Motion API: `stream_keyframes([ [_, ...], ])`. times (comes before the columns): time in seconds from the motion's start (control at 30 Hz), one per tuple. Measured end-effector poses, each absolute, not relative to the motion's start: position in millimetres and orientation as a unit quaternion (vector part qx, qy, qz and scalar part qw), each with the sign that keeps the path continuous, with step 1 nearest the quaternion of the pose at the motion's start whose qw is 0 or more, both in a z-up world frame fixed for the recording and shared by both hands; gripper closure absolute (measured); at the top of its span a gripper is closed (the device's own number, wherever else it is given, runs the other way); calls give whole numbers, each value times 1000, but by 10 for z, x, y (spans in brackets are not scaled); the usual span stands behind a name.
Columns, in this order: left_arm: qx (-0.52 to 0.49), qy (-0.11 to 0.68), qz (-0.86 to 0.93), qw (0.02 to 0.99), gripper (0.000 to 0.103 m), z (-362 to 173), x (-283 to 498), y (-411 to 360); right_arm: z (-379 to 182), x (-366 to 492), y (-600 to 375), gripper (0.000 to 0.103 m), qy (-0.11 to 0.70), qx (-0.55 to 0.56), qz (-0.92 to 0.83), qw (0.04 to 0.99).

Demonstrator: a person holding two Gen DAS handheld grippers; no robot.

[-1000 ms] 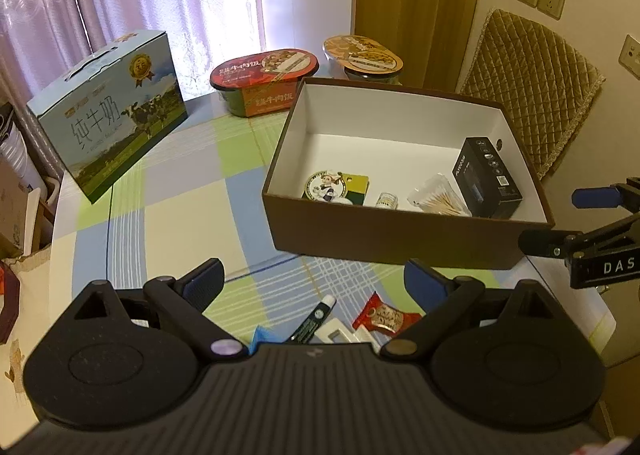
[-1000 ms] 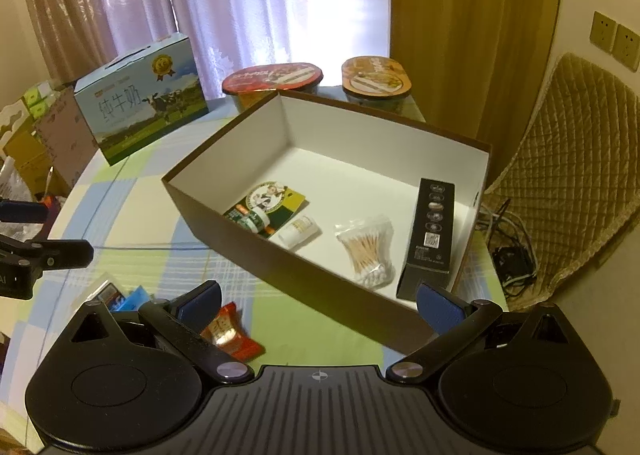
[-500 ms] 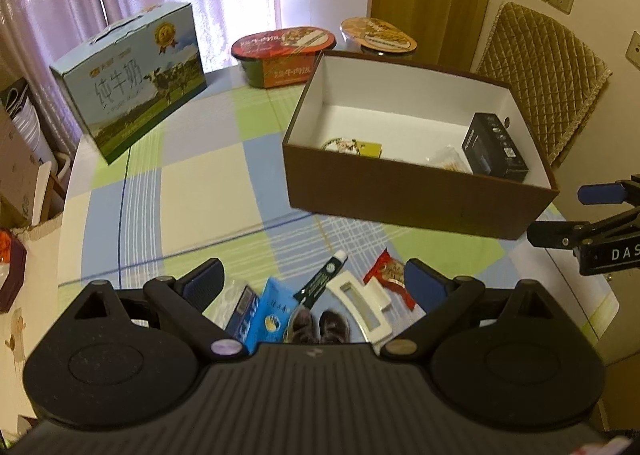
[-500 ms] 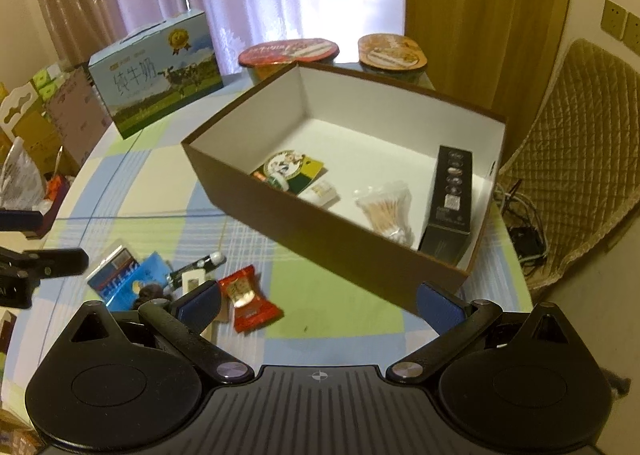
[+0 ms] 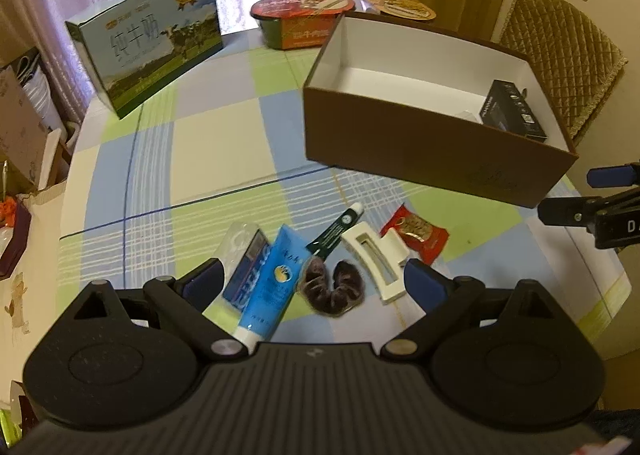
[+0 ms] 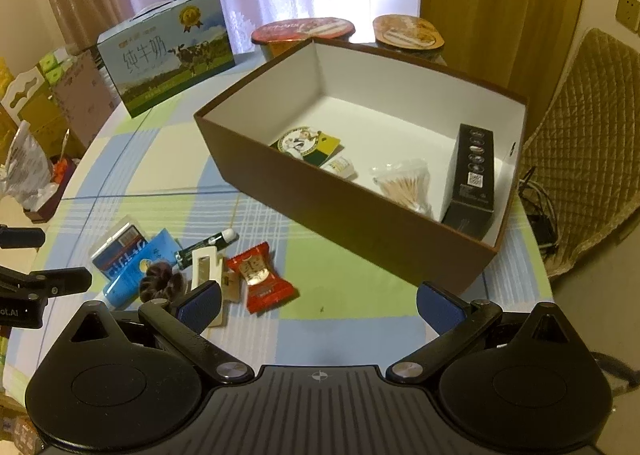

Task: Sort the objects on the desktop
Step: 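Withdraw both grippers from the brown box toward the loose items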

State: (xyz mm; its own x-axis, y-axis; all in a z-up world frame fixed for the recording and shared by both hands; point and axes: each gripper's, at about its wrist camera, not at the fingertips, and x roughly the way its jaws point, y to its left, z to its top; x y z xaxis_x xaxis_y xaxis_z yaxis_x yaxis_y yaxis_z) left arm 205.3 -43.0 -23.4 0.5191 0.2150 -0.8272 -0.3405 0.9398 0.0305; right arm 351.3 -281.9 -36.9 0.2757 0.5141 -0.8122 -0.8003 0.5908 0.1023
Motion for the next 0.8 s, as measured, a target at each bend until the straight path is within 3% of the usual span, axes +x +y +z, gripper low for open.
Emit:
stream_keyframes([
  [0.8,-94,480,201,849,10,-648,1614,37,-1055,3466,-2578,2,457,-174,463,740],
])
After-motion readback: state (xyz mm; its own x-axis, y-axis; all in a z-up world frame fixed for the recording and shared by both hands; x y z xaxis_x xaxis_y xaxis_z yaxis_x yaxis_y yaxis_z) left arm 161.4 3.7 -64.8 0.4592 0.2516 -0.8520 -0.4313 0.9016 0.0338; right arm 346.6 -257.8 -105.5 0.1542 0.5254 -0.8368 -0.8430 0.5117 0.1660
